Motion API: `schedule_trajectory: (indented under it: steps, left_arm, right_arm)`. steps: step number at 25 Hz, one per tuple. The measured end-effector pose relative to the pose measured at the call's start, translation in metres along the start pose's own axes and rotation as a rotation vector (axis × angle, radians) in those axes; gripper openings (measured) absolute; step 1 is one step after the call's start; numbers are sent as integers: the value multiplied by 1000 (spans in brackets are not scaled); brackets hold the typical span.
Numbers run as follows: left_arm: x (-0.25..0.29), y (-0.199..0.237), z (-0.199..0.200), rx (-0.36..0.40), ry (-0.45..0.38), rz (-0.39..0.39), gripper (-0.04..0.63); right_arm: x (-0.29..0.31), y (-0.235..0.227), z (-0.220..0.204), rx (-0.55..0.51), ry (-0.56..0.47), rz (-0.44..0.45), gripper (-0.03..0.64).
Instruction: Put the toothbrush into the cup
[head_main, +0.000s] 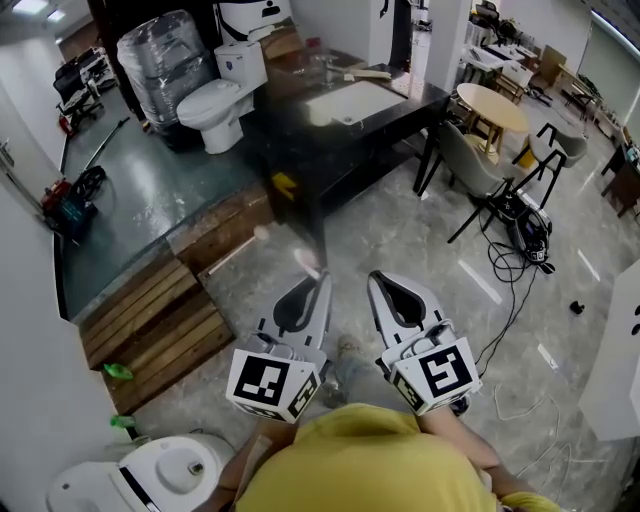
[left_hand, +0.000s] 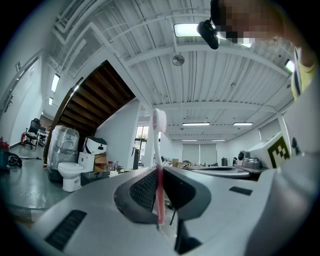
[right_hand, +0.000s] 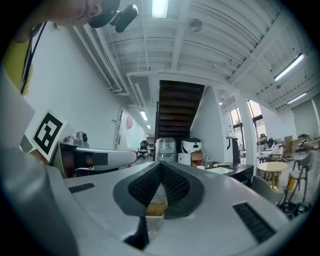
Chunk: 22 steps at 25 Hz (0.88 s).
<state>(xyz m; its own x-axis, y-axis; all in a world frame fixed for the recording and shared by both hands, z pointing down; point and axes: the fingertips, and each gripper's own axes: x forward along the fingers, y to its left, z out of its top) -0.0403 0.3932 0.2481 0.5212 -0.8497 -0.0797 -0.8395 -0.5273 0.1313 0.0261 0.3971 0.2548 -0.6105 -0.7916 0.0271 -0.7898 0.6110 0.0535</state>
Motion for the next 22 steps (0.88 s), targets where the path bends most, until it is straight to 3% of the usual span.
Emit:
schedule_trajectory:
  steps: [12, 22]
  left_arm:
    - [120, 57, 0, -7, -1, 3, 40]
    - [203, 103, 0, 3, 12, 57, 40]
  right_arm:
    - [100, -96, -6, 23, 9, 18, 17]
    - [172, -157, -8, 28, 17, 81, 15]
